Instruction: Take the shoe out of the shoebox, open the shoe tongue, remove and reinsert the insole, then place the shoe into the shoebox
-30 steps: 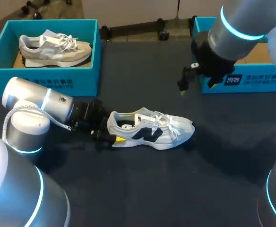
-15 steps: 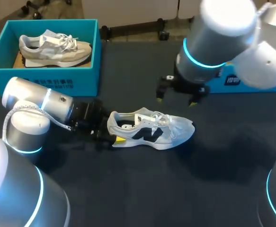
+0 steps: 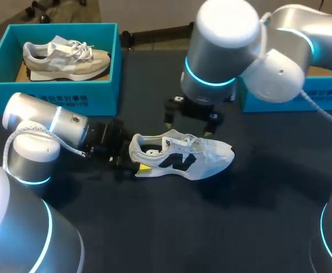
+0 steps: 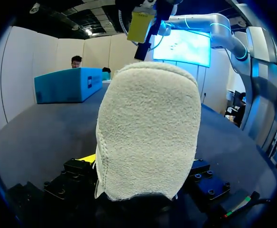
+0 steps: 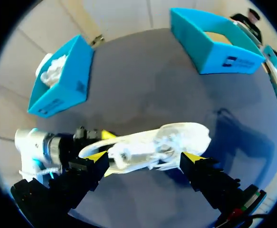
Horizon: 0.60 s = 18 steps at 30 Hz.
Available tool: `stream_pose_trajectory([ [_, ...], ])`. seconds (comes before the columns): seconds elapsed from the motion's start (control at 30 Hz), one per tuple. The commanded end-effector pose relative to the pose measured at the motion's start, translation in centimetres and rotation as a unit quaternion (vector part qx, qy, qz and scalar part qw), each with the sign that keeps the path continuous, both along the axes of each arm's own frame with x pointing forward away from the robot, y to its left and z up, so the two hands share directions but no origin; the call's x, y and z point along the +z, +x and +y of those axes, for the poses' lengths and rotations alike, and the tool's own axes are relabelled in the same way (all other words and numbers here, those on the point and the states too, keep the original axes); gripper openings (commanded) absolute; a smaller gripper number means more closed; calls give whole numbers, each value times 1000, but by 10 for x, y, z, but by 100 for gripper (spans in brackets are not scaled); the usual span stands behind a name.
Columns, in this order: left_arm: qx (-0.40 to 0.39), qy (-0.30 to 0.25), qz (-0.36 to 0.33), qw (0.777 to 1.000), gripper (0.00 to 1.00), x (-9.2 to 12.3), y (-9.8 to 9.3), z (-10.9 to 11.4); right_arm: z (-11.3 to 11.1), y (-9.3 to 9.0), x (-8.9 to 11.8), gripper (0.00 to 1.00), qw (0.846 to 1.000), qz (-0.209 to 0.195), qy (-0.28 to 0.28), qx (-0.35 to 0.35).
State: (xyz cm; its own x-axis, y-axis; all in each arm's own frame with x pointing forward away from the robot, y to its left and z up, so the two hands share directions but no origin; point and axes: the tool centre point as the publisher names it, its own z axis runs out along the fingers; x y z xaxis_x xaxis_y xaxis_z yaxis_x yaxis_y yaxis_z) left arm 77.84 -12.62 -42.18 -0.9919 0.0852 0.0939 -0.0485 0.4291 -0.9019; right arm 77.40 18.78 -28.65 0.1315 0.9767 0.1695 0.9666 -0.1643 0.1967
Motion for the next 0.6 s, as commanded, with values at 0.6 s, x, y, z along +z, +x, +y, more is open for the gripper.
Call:
stream_pose_trajectory([
  [0.6,1,2,0,1000,0,-4,1,-2,21,10,-20,100,999,29,-38,4],
])
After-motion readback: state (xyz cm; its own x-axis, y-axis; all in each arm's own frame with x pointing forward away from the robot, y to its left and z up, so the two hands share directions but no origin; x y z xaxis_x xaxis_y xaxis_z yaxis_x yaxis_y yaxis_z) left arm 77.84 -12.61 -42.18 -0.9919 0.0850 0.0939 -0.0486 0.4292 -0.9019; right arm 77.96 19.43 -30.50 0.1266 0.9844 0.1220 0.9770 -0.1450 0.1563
